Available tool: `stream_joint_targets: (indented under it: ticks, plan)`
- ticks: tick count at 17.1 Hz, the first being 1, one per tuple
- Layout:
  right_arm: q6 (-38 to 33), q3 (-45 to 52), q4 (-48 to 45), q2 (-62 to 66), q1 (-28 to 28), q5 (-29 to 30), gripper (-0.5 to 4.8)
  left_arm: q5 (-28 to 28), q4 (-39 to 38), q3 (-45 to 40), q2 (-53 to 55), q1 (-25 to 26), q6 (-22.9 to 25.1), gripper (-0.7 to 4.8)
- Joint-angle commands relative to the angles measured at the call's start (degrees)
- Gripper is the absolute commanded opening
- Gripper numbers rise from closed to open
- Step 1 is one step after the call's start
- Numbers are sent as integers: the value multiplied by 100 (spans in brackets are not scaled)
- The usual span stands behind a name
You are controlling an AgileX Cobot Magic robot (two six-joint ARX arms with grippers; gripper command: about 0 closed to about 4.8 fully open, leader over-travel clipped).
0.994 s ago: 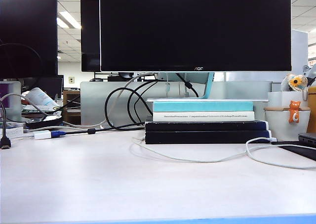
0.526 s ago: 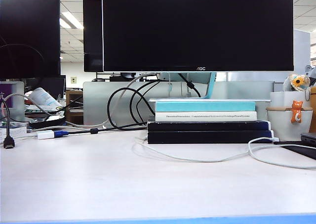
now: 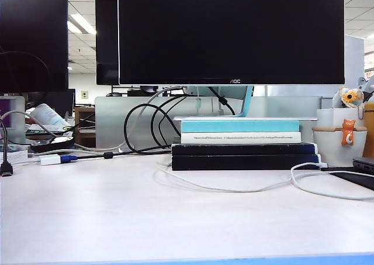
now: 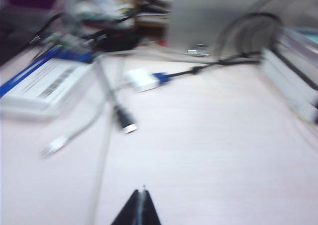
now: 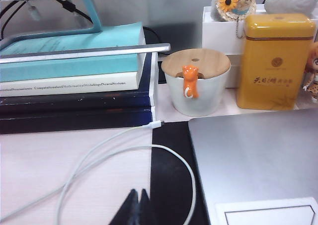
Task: Unfold the white charging cable into a straight cable.
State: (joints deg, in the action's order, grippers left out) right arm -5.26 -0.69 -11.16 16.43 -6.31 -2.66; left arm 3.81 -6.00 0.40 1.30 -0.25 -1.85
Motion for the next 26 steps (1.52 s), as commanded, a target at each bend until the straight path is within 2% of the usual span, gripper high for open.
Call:
stream_joint_targets:
  ticks: [1, 3, 5, 6, 7, 9, 12, 13, 14, 18, 22, 23, 24, 26]
  plan:
    - [229, 28, -844, -109, -9, 146, -1, -721, 422, 4, 4, -739, 494, -5]
    - [227, 28, -1305, -157, -13, 138, -1, -964, 546, 4, 4, -1016, 540, -5]
    - [105, 28, -861, -151, -11, 186, -1, -962, 612, 2, 4, -1134, 632, -5]
    - [63, 26, -1040, -153, -11, 343, -1, -962, 651, 4, 4, -1130, 629, -5]
    - [299, -20, -1858, -164, -13, 452, -1, -960, 798, 9, 4, -1130, 533, -5]
    - [728, -223, -2192, -339, -13, 452, -1, -841, 973, 15, 2, -1132, 442, -5]
    - [901, -417, -1217, -1078, -13, 450, -2, -831, 981, 13, 2, -1130, 466, -5]
    - [907, -415, -632, -1510, -13, 365, -1, -828, 970, 13, 4, -1130, 485, -5]
    - [907, -396, -111, -1659, 0, 31, -1, -828, 938, 9, 9, -1126, 490, -5]
    - [798, 42, 120, -1547, -13, -2, -1, -710, 590, 2, -26, -1130, 535, -4]
    - [675, 44, 929, -1547, -2, -262, -1, -787, 656, 2, -28, -1128, 592, -1]
    - [398, 44, 1545, -1547, -7, 293, -1, -960, 612, 2, -28, -1132, 590, -1]
    - [393, 44, 1545, -1547, -7, 372, -1, -960, 605, 2, -26, -1130, 592, -2]
    - [330, 44, 1530, -1547, -2, 103, -1, -960, 603, 2, -28, -1130, 592, -2]
